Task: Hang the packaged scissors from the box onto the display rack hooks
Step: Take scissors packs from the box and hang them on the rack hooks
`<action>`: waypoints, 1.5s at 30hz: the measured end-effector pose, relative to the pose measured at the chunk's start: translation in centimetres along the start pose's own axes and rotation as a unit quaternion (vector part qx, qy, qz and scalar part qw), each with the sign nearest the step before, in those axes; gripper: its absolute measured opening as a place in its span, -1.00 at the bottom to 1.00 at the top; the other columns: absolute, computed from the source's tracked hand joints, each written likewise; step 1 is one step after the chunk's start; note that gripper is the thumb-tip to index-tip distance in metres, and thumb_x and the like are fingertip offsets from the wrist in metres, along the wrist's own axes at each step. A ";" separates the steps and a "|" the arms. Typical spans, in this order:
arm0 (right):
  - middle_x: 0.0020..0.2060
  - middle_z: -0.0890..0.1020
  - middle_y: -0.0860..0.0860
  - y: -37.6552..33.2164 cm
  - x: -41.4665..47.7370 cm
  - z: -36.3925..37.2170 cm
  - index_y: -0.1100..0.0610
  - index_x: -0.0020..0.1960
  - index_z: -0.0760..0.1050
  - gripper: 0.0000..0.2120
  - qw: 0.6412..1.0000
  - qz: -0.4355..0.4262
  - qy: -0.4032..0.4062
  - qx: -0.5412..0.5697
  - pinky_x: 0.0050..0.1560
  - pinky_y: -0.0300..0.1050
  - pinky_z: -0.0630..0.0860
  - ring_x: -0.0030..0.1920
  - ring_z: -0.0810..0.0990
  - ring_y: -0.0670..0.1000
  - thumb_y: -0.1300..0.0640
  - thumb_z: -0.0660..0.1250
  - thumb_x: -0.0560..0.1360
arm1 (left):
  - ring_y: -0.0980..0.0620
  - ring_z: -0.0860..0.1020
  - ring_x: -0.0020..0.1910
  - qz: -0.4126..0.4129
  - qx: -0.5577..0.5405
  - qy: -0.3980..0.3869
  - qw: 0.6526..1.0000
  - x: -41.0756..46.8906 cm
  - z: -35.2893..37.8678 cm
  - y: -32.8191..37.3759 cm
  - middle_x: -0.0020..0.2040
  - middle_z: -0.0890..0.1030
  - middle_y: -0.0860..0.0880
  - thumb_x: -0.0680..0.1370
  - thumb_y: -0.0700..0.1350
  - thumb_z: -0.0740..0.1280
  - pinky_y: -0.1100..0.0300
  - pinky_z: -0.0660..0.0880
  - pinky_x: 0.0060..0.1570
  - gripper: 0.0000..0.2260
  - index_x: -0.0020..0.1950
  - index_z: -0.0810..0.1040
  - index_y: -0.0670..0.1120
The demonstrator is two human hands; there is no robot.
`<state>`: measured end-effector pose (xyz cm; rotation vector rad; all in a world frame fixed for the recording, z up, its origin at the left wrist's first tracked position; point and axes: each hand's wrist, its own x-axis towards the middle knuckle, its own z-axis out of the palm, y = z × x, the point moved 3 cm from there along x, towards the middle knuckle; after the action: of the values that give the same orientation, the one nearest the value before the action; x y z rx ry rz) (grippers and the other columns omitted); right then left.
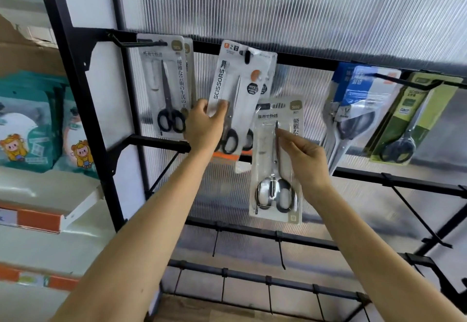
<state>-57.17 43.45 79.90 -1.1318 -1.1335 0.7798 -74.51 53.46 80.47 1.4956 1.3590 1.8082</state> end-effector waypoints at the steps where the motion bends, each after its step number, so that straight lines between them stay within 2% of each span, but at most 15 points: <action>1: -0.07 0.62 -0.17 0.0 0.0 -0.2 0.15 0.15 0.56 -0.76 1.000 0.000 0.005 -0.001 -0.02 -0.56 0.43 -0.12 0.56 -0.39 0.29 0.25 0.52 | -0.03 0.46 -0.27 -0.008 0.018 0.001 1.000 0.3 0.4 -0.1 -0.29 0.50 -0.06 0.52 0.09 0.29 0.17 0.30 -0.25 -0.69 -0.19 0.43 -0.15; 5: -0.01 0.60 -0.16 -0.6 -0.2 -0.9 0.11 0.16 0.55 -0.75 1.000 -0.016 0.014 -0.022 -0.05 -0.61 0.40 -0.14 0.53 -0.46 0.30 0.24 0.53 | -0.06 0.44 0.21 -0.011 0.084 0.017 0.996 0.5 1.2 0.2 0.26 0.44 -0.12 0.49 -0.07 0.35 0.14 0.41 0.07 -0.56 0.31 0.33 -0.15; 7: -0.01 0.59 -0.18 -1.0 -0.4 -1.2 0.06 0.15 0.54 -0.72 0.999 -0.022 0.017 -0.019 -0.06 -0.62 0.39 -0.14 0.50 -0.47 0.32 0.21 0.54 | -0.10 0.37 0.26 0.014 0.052 0.055 0.997 -0.7 0.8 0.8 0.30 0.35 -0.16 0.43 -0.12 0.39 0.06 0.38 0.21 -0.45 0.35 0.27 -0.14; 9: -0.03 0.58 -0.18 -1.3 -0.5 -1.5 0.06 0.15 0.52 -0.68 0.999 -0.032 0.017 -0.005 -0.10 -0.62 0.39 -0.15 0.51 -0.48 0.37 0.17 0.54 | -0.04 0.38 0.16 0.063 0.006 0.059 0.996 -2.9 0.3 1.5 0.17 0.38 -0.06 0.41 -0.06 0.36 0.07 0.36 0.16 -0.51 0.28 0.33 -0.14; 12: -0.09 0.63 -0.20 -1.8 -0.8 -1.4 0.10 0.07 0.56 -0.68 0.998 -0.047 0.015 0.050 -0.06 -0.53 0.43 -0.10 0.56 -0.41 0.42 0.15 0.53 | 0.09 0.51 -0.04 0.035 -0.068 -0.113 0.991 -6.3 0.1 2.5 -0.02 0.50 0.12 0.49 0.04 0.34 0.16 0.44 -0.04 -0.72 0.11 0.44 -0.07; 14: -0.19 0.67 -0.23 -2.2 -1.0 -1.2 0.11 -0.04 0.59 -0.68 0.994 -0.055 0.016 0.089 -0.04 -0.48 0.46 -0.07 0.58 -0.34 0.43 0.15 0.52 | 0.17 0.56 -0.07 -0.025 -0.115 -0.279 0.953 -8.5 0.3 2.9 -0.02 0.59 0.08 0.50 0.03 0.30 0.24 0.48 -0.03 -0.78 0.10 0.48 0.00; 16: -0.18 0.67 -0.25 -2.7 -1.3 -1.1 0.07 -0.03 0.57 -0.67 0.992 -0.068 0.008 0.103 -0.05 -0.48 0.46 -0.06 0.57 -0.36 0.43 0.16 0.51 | 0.10 0.59 -0.07 -0.043 -0.117 -0.362 0.924 -10.2 0.2 3.2 -0.04 0.64 -0.04 0.50 0.06 0.31 0.20 0.49 0.02 -0.86 0.03 0.53 0.08; 19: 0.17 0.46 -0.32 -3.2 -2.0 -0.9 -0.15 0.25 0.34 -0.47 0.987 -0.125 -0.047 0.084 0.10 -0.43 0.43 0.10 0.44 -0.45 0.42 0.15 0.51 | -0.05 0.58 -0.07 -0.084 -0.170 -0.298 0.936 -11.0 -0.3 3.4 -0.13 0.65 -0.11 0.54 -0.04 0.29 -0.06 0.47 0.11 -0.90 -0.12 0.59 0.06; 22: 0.28 0.34 -0.20 -3.2 -2.6 -0.7 -0.15 0.39 0.09 -0.39 0.986 -0.135 -0.072 0.065 -0.04 -0.43 0.48 0.01 0.49 -0.46 0.41 0.12 0.54 | 0.05 0.61 -0.02 -0.118 -0.220 -0.227 0.941 -11.0 -0.6 3.1 -0.13 0.66 0.04 0.55 -0.10 0.27 0.05 0.48 0.15 -0.89 -0.09 0.59 0.03; 25: 0.12 0.49 -0.14 -2.8 -2.9 -0.2 -0.04 0.38 0.22 -0.51 0.992 -0.093 -0.074 0.047 -0.14 -0.41 0.50 -0.13 0.57 -0.36 0.34 0.16 0.55 | -0.05 0.60 0.07 -0.119 -0.237 -0.212 0.941 -11.2 -0.7 3.0 -0.03 0.66 -0.05 0.54 -0.02 0.28 0.01 0.47 0.19 -0.89 -0.03 0.57 0.02; 28: -0.15 0.56 -0.06 -2.4 -3.2 -0.1 -0.07 0.30 0.33 -0.56 0.993 -0.078 -0.080 0.030 -0.17 -0.35 0.50 -0.22 0.57 -0.21 0.34 0.21 0.53 | 0.17 0.60 -0.07 -0.098 -0.226 -0.185 0.951 -11.4 -1.4 2.9 -0.15 0.65 0.09 0.54 -0.06 0.26 0.25 0.50 0.05 -0.92 -0.08 0.55 0.02; 34: -0.09 0.62 0.00 -0.5 -3.7 1.7 0.10 0.28 0.40 -0.62 0.992 -0.045 -0.119 0.026 -0.10 -0.25 0.57 -0.17 0.62 -0.14 0.36 0.24 0.50 | 0.28 0.52 -0.29 -0.034 -0.167 -0.164 0.972 -11.8 -4.7 1.5 -0.25 0.57 0.03 0.54 -0.14 0.26 0.47 0.43 -0.24 -0.89 -0.16 0.51 0.02; 38: -0.12 0.62 -0.10 0.2 -3.3 3.9 -0.08 0.10 0.45 -0.67 0.989 -0.025 -0.145 0.008 -0.14 -0.26 0.53 -0.22 0.61 -0.21 0.33 0.20 0.54 | 0.29 0.43 -0.42 -0.056 -0.157 -0.070 0.984 -10.6 -7.9 -0.1 -0.36 0.48 0.05 0.54 -0.11 0.27 0.49 0.37 -0.35 -0.84 -0.26 0.47 -0.03; 42: -0.05 0.61 -0.07 0.7 -2.6 6.9 0.00 0.13 0.47 -0.75 0.984 -0.004 -0.177 -0.014 -0.20 -0.31 0.52 -0.21 0.60 -0.16 0.28 0.19 0.56 | 0.03 0.41 -0.26 -0.052 -0.141 -0.010 0.989 -7.8 -11.4 -0.5 -0.29 0.46 -0.07 0.54 -0.09 0.27 0.29 0.38 -0.29 -0.86 -0.21 0.45 -0.05; 45: -0.05 0.59 -0.06 1.4 -2.1 9.2 0.00 0.10 0.47 -0.78 0.980 0.019 -0.199 -0.021 -0.22 -0.32 0.51 -0.17 0.59 -0.11 0.26 0.19 0.56 | 0.09 0.49 -0.24 -0.033 -0.130 0.024 0.991 -6.1 -13.8 -0.4 -0.26 0.54 0.04 0.55 -0.14 0.28 0.31 0.44 -0.24 -0.87 -0.18 0.50 0.03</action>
<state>-66.46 44.49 78.14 -1.0607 -1.4687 1.0461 -85.16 43.10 77.89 1.2651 1.1293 1.9051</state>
